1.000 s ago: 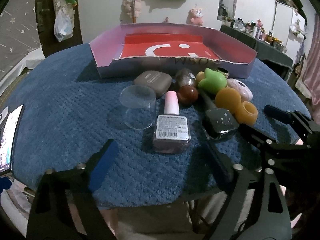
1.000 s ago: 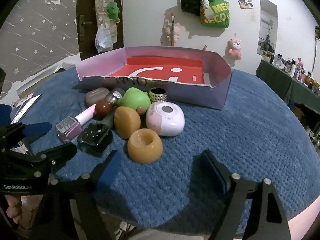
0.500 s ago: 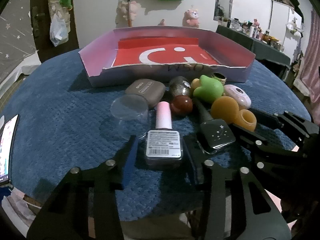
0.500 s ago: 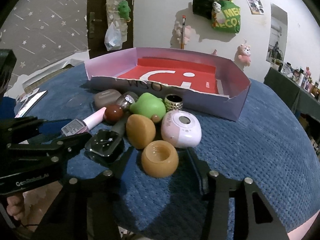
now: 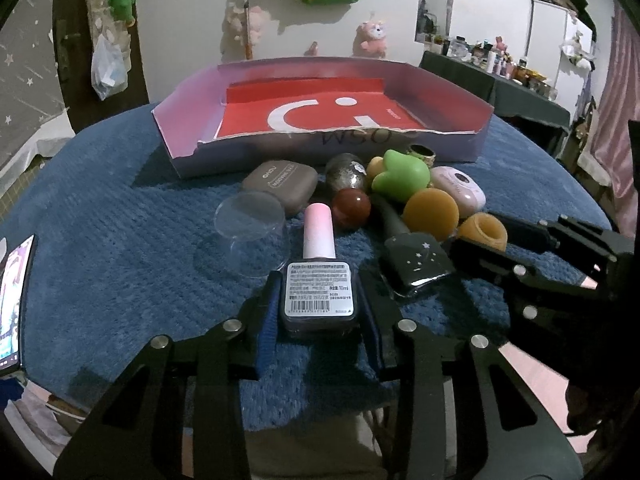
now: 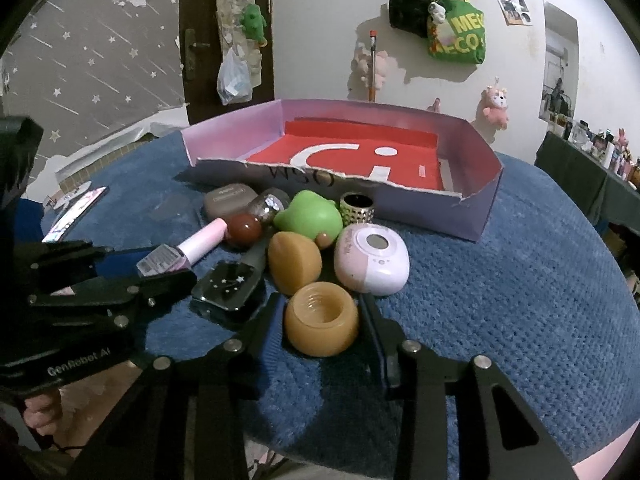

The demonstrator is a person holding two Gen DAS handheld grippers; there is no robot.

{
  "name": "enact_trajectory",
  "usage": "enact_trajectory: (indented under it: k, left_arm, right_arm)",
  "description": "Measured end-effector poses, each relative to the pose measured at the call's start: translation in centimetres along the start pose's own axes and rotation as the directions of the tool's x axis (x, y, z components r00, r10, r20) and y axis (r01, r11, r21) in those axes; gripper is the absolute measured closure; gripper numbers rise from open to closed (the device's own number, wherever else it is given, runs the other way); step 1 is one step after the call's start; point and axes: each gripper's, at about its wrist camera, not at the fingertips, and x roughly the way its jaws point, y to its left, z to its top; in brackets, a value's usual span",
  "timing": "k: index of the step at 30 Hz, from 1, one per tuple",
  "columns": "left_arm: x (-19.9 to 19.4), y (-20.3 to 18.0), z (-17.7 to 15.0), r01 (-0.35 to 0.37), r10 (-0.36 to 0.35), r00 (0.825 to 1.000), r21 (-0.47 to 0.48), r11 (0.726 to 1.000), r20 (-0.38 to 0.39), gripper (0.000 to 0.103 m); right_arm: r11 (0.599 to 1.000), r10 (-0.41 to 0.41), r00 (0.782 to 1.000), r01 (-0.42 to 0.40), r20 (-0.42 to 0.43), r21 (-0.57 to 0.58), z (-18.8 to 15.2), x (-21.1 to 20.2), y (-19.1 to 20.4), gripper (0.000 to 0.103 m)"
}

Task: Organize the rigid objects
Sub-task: 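Grasp the pink-capped nail polish bottle with the left gripper while the right gripper grasps the amber candle holder, then lift both held objects and carry them over the red-lined box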

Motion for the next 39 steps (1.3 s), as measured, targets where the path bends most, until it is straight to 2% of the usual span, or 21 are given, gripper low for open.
enact_trajectory:
  k: [7, 13, 27, 32, 39]
  left_arm:
    - [-1.7, -0.4, 0.4, 0.032, -0.032, 0.998, 0.013, 0.999, 0.058, 0.069]
    - [-2.8, -0.6, 1.1, 0.042, -0.044, 0.994, 0.019, 0.999, 0.105, 0.069]
    - [-3.6, 0.6, 5.0, 0.031, -0.036, 0.982, 0.027, 0.999, 0.183, 0.069]
    - [-3.4, 1.7, 6.9, 0.058, -0.06, 0.979, 0.019, 0.998, 0.195, 0.069]
    - [-2.7, 2.2, 9.0, 0.055, -0.062, 0.977, 0.038, 0.998, 0.202, 0.069]
  right_arm:
    - [0.998, 0.039, 0.999, -0.04, 0.022, 0.049, 1.2, -1.1, -0.9, 0.063]
    - [0.998, 0.051, 0.998, -0.052, 0.036, 0.047, 2.1, -1.5, -0.8, 0.063]
    - [0.997, 0.068, 0.994, -0.072, 0.083, 0.042, 5.3, -1.9, -1.5, 0.063]
    - [0.997, 0.071, 0.993, -0.075, 0.096, 0.035, 6.8, -1.5, -1.8, 0.063]
    - [0.995, 0.083, 0.992, -0.088, 0.092, 0.046, 8.6, -0.4, -2.9, 0.063]
